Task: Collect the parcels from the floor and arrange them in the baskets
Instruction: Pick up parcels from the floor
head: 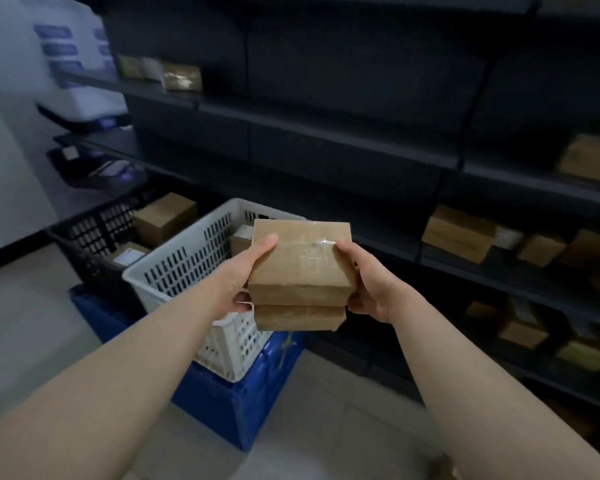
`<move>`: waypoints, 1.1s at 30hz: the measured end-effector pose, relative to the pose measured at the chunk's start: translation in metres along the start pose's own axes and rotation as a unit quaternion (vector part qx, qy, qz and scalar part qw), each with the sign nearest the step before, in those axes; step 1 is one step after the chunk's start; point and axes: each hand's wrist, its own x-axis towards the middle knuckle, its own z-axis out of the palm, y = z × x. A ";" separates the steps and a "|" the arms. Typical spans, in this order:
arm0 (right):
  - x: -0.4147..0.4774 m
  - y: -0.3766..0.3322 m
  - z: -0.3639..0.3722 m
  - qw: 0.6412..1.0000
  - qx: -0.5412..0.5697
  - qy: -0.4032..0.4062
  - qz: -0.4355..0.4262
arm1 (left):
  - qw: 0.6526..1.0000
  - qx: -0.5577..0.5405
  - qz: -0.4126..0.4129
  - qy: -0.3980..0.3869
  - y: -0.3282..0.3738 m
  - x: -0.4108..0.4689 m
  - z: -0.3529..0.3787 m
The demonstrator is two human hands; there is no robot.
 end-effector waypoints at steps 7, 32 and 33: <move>0.081 -0.057 0.139 1.000 0.012 -0.015 -0.016 | 1.000 -0.019 0.001 0.008 0.044 0.059 -0.142; 0.367 -0.015 0.210 0.975 0.095 0.036 0.197 | 0.977 0.012 -0.206 -0.055 0.000 0.367 -0.207; 0.376 -0.010 0.211 0.971 0.106 0.041 0.209 | 0.974 0.016 -0.217 -0.062 -0.005 0.379 -0.207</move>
